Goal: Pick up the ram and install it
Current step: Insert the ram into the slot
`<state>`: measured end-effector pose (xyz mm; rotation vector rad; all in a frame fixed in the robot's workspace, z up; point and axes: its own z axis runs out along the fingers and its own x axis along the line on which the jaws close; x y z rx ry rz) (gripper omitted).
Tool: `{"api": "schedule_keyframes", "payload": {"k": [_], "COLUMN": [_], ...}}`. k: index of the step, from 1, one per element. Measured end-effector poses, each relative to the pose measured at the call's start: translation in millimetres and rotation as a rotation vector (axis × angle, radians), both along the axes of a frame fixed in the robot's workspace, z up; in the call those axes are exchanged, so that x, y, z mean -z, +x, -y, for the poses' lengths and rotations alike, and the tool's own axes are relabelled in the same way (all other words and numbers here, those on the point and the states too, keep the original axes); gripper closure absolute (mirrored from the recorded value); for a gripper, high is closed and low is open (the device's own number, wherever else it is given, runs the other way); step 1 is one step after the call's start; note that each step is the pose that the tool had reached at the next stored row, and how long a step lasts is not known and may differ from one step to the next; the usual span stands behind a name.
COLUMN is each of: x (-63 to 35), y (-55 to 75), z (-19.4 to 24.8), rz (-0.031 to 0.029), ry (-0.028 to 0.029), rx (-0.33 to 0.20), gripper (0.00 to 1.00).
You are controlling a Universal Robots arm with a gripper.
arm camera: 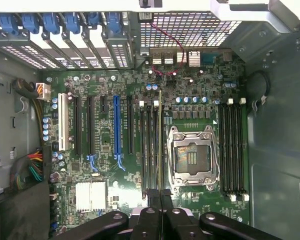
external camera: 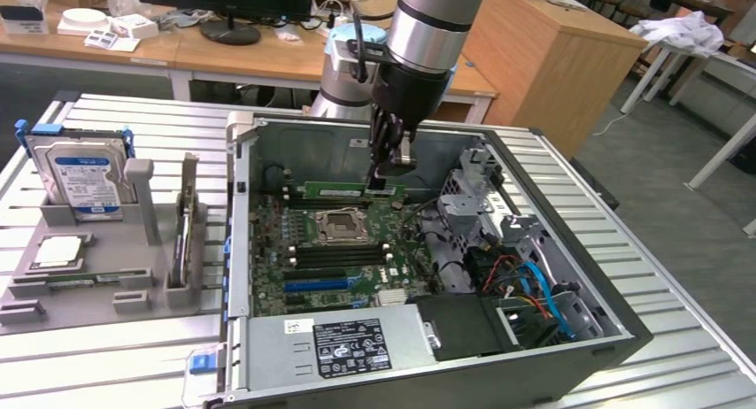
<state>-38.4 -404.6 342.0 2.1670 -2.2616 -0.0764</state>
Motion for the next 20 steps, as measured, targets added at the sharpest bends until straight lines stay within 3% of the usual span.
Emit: {"api": "schedule_keyframes", "payload": {"k": [6,20], "x": [2.9,24.6], "y": [0.0,0.0], "z": [0.0,0.0], "rz": [0.0000,0.0000], "ry": [0.0000,0.0001], "rx": [0.000,0.000], "gripper": [0.89,0.89]}}
